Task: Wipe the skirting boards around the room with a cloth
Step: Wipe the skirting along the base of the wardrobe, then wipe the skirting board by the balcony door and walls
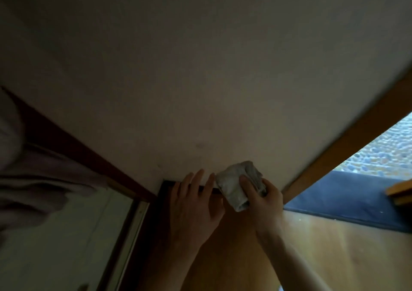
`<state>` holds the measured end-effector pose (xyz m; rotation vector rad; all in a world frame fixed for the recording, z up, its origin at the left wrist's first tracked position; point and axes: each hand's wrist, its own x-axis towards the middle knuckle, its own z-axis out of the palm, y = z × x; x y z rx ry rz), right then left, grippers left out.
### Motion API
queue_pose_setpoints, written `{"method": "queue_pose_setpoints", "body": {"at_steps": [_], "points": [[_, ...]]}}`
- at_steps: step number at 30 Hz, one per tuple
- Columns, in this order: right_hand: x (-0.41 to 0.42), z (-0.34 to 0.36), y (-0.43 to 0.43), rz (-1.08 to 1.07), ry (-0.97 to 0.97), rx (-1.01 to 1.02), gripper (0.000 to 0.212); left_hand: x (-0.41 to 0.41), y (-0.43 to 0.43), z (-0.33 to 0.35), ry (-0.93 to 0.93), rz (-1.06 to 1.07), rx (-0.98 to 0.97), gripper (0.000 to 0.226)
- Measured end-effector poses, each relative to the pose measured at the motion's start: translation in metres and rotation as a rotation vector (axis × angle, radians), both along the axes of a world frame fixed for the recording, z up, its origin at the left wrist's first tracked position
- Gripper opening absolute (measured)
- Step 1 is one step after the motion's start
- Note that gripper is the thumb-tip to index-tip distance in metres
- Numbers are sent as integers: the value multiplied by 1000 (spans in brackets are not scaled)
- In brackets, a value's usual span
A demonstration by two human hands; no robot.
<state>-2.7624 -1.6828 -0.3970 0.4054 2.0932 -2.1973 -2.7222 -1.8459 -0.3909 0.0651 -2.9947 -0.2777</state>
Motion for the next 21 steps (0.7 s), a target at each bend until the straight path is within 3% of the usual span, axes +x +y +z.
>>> {"method": "queue_pose_setpoints", "body": {"at_steps": [5, 10, 14, 21], "points": [[11, 158, 13, -22, 17, 49, 16, 10, 3, 168, 11, 9, -10, 66], [25, 273, 29, -23, 31, 13, 29, 31, 13, 290, 64, -39, 53, 62], [37, 319, 44, -65, 84, 89, 41, 42, 15, 339, 79, -79, 57, 59], [90, 340, 68, -263, 81, 105, 41, 57, 28, 360, 61, -291, 48, 59]]}}
